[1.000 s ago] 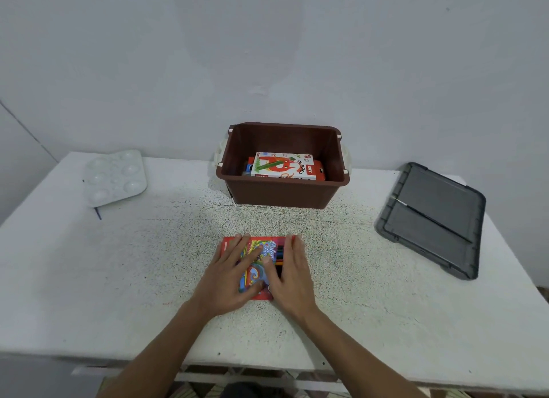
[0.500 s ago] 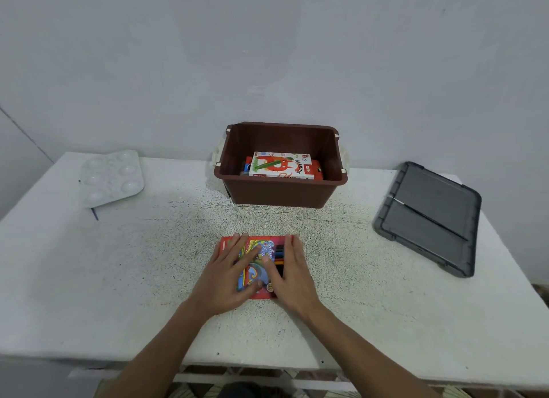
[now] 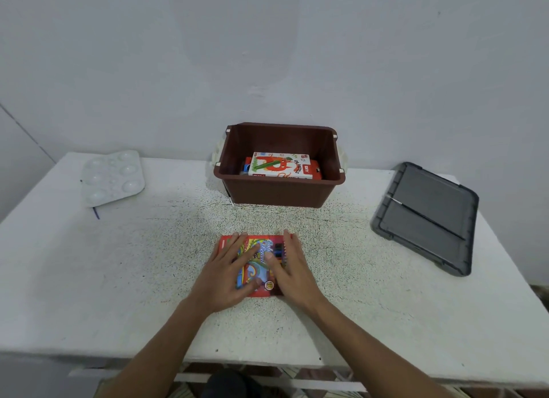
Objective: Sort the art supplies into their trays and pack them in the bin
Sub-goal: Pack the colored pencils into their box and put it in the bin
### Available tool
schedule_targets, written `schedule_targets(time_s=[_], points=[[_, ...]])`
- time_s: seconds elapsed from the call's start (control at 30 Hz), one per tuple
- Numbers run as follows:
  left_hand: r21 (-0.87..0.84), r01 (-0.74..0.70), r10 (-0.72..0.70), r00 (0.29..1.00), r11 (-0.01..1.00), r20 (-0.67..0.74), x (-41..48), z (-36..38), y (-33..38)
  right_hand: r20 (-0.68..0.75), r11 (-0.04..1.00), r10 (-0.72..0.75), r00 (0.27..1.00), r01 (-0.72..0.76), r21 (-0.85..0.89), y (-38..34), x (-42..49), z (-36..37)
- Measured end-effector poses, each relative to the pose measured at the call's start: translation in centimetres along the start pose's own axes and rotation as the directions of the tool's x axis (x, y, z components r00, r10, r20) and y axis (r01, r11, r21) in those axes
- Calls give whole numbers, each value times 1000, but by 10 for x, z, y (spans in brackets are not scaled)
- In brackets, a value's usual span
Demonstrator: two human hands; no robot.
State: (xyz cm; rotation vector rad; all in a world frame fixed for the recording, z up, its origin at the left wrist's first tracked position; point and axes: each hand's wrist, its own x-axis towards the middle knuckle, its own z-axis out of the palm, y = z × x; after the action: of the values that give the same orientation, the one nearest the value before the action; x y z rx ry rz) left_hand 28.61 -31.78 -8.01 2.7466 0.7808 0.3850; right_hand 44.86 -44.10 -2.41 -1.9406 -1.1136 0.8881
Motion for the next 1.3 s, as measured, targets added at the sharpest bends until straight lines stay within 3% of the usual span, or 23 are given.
schedule_targets(time_s=[0.1,0.23,0.47,0.63,0.73,0.9,1.07,1.3], points=[[-30,19,-19,1000,999,5,1,-1,1,-53,934,73,996,-49,355,-8,-7,-12],[-81,52,-55,998,995,-35,0,-2,0,-83,872,114,990,-60,486,-14,-13,-18],[-143,289,-308,943,947,-130,-4,-5,6,-96,883,103,990,-47,467,-12,-14,-18],[-394,505,-570,820,768,-60,-11,-10,36,-106,881,135,985,-70,468,-13,-14,-13],[-544,492,-593,805,679,-13,-9,-12,43,-127,907,127,984,-64,417,-12,-10,-2],[-639,511,-641,767,575,37,-2,-27,40,-185,954,96,978,-37,296,-13,-4,7],[-613,503,-615,788,610,34,13,-54,45,-217,955,76,973,-9,297,-30,3,-1],[-629,447,-572,820,636,4,45,-114,61,-307,987,-3,952,53,153,-59,17,-28]])
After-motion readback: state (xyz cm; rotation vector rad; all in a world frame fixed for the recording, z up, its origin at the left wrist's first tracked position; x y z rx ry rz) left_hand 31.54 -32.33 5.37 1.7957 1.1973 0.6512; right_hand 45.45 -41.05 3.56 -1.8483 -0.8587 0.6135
